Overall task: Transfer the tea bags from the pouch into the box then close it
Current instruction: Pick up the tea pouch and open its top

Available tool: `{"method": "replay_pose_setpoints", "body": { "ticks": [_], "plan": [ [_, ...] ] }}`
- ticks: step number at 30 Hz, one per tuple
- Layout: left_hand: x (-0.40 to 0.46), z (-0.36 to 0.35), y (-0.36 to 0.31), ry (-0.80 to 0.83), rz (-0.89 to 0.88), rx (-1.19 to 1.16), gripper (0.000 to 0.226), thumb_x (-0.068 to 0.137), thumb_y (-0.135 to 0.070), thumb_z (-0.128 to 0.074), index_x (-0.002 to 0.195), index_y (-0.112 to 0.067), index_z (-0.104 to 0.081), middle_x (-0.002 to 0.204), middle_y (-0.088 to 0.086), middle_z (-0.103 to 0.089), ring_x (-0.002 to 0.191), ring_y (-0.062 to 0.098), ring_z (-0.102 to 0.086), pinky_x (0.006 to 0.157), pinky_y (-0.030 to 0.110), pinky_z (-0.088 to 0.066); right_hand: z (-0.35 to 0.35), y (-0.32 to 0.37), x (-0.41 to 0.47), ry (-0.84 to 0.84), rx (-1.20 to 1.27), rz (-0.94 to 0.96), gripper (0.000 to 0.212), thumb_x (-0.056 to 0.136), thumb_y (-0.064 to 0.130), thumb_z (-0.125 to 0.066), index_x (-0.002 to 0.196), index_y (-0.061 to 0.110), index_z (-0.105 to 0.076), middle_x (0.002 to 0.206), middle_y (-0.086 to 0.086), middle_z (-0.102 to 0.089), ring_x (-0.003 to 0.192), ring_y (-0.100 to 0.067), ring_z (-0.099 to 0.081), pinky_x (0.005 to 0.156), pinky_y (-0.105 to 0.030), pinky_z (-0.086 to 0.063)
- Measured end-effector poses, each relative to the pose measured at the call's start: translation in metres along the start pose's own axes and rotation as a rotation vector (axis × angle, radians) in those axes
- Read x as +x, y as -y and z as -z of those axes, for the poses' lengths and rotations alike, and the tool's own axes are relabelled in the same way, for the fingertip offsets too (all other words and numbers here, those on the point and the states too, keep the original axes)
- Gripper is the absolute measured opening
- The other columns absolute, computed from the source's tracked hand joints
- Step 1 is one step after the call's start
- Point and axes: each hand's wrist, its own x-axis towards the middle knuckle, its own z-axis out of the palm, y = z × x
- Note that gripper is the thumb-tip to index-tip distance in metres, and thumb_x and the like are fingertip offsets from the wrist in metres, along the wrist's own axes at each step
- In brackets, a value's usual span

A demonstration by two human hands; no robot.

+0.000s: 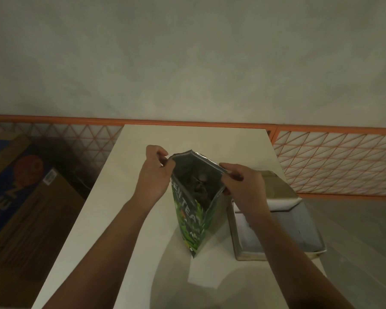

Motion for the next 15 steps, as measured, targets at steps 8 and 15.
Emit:
{"method": "replay_pose_setpoints", "body": {
  "ticks": [8, 15],
  "plan": [
    [-0.009, -0.006, -0.008, 0.157, 0.084, 0.058, 0.059, 0.078, 0.002, -0.068, 0.126, -0.030, -0.055, 0.095, -0.008, -0.057, 0.090, 0.017, -0.061, 0.079, 0.036, -0.057, -0.005, 0.001, 0.000, 0.066, -0.046, 0.012, 0.036, 0.084, 0.004, -0.066, 0.116, 0.021, -0.065, 0.070, 0.002, -0.064, 0.064, -0.011, -0.063, 0.057, -0.017, -0.050],
    [-0.004, 0.014, -0.009, 0.121, 0.061, 0.181, 0.058, 0.081, 0.004, -0.063, 0.129, -0.028, -0.064, 0.090, -0.006, -0.054, 0.075, 0.009, -0.053, 0.063, 0.016, -0.043, 0.017, -0.008, 0.004, 0.005, -0.098, -0.009, 0.037, 0.085, -0.004, -0.062, 0.115, 0.017, -0.065, 0.066, 0.002, -0.058, 0.057, -0.010, -0.053, 0.048, -0.007, -0.041]
  ]
}}
